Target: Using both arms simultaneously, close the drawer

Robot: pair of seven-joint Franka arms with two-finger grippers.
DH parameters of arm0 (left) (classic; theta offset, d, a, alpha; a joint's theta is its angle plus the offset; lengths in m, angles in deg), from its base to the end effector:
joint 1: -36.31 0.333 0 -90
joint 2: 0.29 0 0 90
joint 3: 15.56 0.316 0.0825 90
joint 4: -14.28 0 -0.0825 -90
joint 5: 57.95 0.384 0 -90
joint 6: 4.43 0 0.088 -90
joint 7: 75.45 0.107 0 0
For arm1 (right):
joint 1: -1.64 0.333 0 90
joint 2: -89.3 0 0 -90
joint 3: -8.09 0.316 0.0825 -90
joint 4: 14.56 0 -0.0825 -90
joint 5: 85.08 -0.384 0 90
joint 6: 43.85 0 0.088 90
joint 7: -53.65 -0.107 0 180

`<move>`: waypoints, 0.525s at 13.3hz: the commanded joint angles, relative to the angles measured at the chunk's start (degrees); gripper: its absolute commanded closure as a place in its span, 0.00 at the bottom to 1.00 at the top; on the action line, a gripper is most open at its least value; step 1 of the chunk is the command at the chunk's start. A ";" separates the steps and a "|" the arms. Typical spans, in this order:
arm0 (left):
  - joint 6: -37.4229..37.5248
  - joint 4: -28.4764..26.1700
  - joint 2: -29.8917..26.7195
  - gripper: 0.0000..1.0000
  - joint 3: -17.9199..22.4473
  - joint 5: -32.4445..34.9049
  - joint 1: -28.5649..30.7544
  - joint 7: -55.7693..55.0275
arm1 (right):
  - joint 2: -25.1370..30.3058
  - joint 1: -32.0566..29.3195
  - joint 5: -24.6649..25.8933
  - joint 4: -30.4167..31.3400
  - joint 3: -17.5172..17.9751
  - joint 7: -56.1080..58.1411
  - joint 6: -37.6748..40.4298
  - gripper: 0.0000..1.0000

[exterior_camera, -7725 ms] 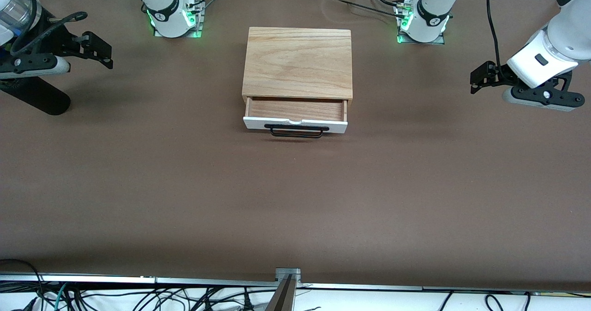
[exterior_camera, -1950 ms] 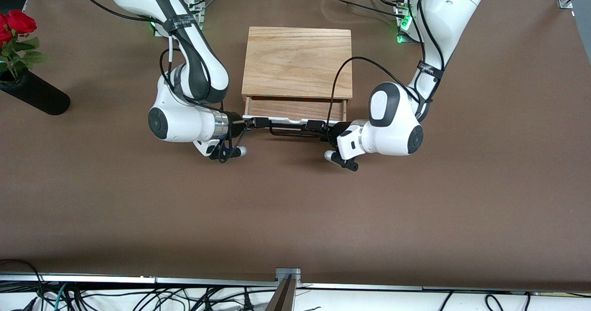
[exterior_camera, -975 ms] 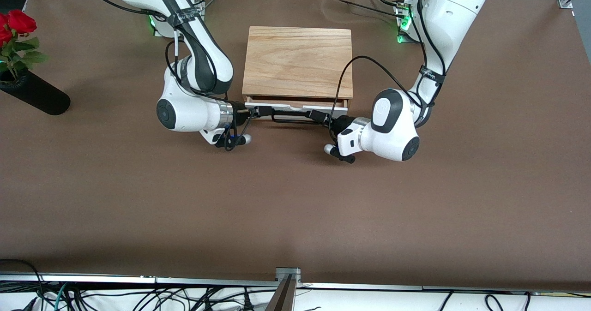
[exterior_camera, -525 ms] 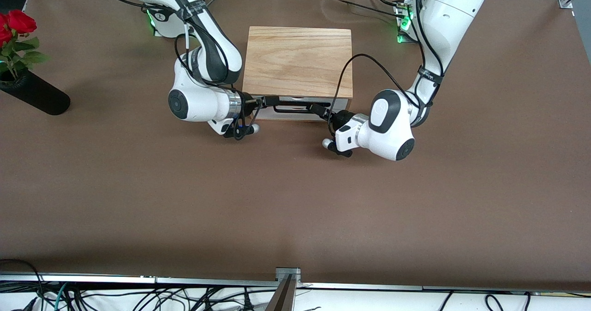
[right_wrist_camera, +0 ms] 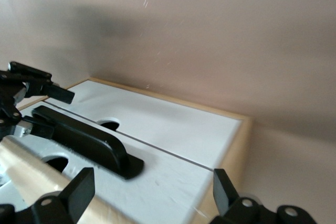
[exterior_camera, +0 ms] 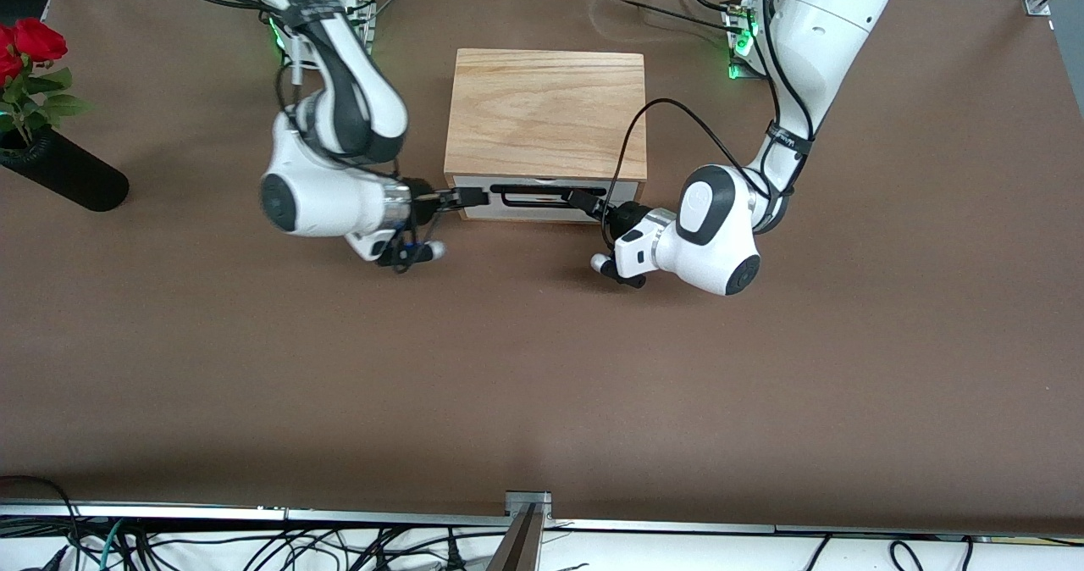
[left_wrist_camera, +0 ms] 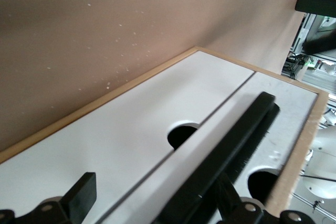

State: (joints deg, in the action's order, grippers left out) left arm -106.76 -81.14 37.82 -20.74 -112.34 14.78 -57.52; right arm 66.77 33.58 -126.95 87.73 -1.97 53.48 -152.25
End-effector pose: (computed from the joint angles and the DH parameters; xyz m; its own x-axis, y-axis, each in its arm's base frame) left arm 0.5441 -0.3452 0.2203 0.8223 -0.4327 -0.3697 0.0144 -0.6337 0.7735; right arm 0.5576 0.2857 0.3298 0.9342 0.1343 -0.3305 -0.0517 -0.8657 -0.4980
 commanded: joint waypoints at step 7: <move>4.59 7.17 -12.25 0.00 2.81 19.26 5.87 -5.89 | 7.92 -0.22 31.97 -11.48 -10.59 -2.38 8.91 0.00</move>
State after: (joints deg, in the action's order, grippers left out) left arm -103.39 -75.65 29.94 -17.83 -101.47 17.91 -63.15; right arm 71.30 32.87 -102.37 77.34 -12.16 52.60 -143.73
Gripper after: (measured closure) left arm 0.000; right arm 0.000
